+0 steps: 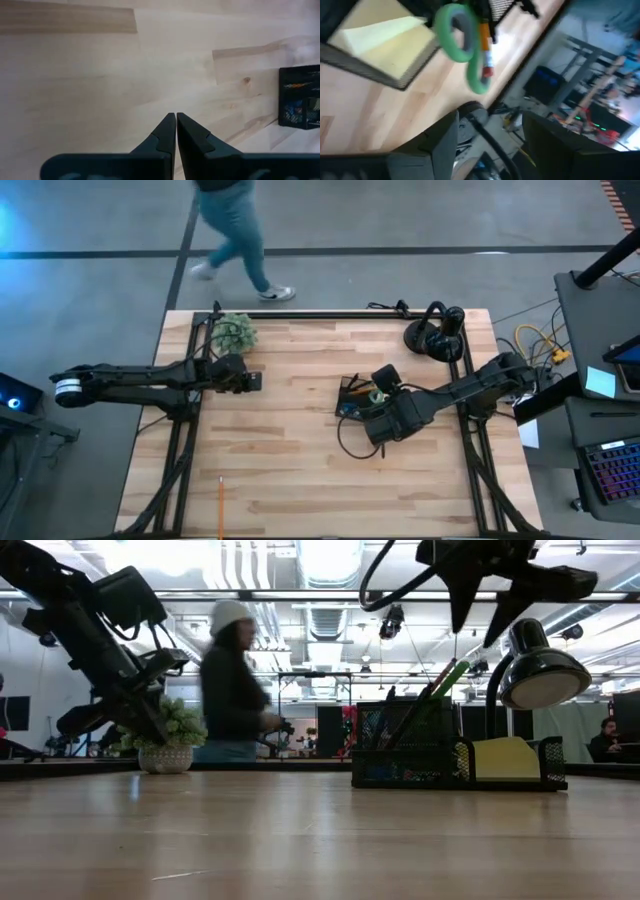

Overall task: Pick and place office supplies into organizer
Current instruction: Put the orange pencil into black mesh organizer

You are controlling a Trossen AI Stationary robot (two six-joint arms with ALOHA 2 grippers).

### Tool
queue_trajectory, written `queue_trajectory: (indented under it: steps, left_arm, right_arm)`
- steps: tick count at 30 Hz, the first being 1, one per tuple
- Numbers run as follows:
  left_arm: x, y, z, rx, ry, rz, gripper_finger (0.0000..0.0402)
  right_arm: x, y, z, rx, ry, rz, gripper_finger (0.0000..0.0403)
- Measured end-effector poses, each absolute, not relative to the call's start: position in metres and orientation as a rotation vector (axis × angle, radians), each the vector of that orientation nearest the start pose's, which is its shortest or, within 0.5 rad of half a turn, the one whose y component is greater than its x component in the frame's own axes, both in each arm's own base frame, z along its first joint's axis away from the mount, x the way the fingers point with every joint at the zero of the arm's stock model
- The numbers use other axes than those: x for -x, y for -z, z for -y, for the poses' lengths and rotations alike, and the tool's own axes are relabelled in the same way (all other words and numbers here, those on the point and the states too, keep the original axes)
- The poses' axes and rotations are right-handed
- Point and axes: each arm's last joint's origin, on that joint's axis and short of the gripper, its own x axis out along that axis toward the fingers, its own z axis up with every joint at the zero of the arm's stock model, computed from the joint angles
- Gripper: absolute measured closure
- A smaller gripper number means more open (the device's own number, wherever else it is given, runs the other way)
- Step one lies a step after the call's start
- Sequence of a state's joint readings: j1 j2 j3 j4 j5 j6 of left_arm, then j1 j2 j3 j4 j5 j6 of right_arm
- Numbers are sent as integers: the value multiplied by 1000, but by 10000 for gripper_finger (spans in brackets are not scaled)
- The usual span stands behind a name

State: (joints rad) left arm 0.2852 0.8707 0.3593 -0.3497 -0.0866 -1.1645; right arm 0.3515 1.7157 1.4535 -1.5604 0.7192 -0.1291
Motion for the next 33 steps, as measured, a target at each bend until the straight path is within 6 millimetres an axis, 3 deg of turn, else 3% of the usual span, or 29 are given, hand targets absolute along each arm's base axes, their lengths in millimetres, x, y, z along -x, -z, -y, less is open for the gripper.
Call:
queue_trajectory:
  steps: [4, 8, 10, 12, 17, 21, 25, 33]
  left_arm:
    - [-148, -163, -45, 1172, -794, -579, 402]
    - [-152, -170, -39, 1087, -688, -622, 402]
    - [-155, -175, -34, 1089, -632, -642, 402]
    - [-154, -181, -28, 1123, -658, -704, 402]
    - [-145, -201, -3, 1099, -926, -864, 402]
    - [-155, -226, 26, 1136, -928, -871, 402]
    - [-168, -238, 62, 1154, -922, -910, 402]
    - [-161, -209, 145, 1194, -1140, -1235, 402]
  right_arm:
    - [-278, -282, -82, 1114, 241, -1539, 184]
    - [-275, -310, -90, 1124, 293, -1404, 175]
    - [-273, -324, -94, 1049, 331, -1334, 171]
    - [-274, -337, -96, 852, 400, -1255, 169]
    - [-279, -357, -83, 40, 541, -1218, 168]
    - [-280, -358, -75, -299, 659, -1208, 168]
    - [-277, -357, -74, -378, 689, -1208, 167]
    - [-271, -351, -79, -444, 683, -1259, 170]
